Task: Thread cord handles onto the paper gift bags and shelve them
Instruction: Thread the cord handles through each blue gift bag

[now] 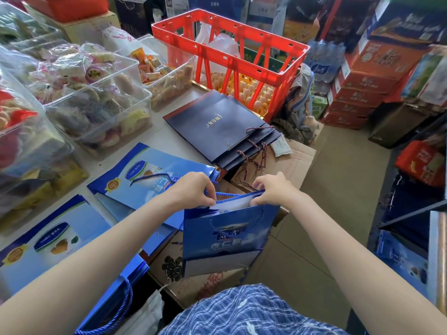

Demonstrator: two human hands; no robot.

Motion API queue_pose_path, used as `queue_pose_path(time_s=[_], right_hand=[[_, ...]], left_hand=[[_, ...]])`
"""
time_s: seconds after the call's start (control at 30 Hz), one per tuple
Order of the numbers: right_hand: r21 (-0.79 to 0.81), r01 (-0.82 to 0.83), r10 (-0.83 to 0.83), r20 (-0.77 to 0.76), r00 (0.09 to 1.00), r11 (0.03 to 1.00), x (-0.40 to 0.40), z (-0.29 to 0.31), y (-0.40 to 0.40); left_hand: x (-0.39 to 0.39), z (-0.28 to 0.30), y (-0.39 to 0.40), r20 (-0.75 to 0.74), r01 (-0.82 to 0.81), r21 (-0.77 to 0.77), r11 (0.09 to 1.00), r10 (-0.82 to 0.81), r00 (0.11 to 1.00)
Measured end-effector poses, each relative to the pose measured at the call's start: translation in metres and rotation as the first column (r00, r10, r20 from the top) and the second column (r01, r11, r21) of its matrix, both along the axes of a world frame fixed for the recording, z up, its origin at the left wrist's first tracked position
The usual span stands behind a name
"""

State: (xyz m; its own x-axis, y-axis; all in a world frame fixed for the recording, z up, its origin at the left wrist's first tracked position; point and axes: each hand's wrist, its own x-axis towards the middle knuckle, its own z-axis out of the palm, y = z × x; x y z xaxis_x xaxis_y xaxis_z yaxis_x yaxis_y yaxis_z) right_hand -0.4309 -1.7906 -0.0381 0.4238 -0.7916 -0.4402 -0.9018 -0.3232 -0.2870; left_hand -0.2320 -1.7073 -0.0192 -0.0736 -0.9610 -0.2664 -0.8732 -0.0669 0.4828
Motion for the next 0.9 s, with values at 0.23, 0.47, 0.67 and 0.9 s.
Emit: queue_pose_path(time_s=[0.23, 0.47, 0.67, 0.9], right_hand=[[-0.032, -0.089, 0.095, 0.283, 0.954, 0.996, 0.005, 0.000, 0.016], [-0.169, -0.159, 0.207, 0.327, 0.922, 0.973, 0.016, 0.011, 0.022], [-0.210, -0.356, 0.405, 0.282, 0.870, 0.911, 0.013, 0.031, 0.005], [-0.307, -0.098, 0.244, 0.483, 0.841, 0.947, -0.019, 0.000, 0.007]], left_hand=[[0.017, 0.000, 0.000, 0.090, -0.102, 0.017, 0.995, 0.100, 0.991], [0.034, 0.002, -0.001, 0.235, 0.014, -0.069, 0.998, 0.002, 0.972], [-0.013, -0.008, -0.003, 0.323, 0.249, -0.184, 0.951, -0.181, 0.929], [-0.040, -0.022, -0.021, 0.193, -0.030, -0.255, 0.967, 0.082, 0.978]])
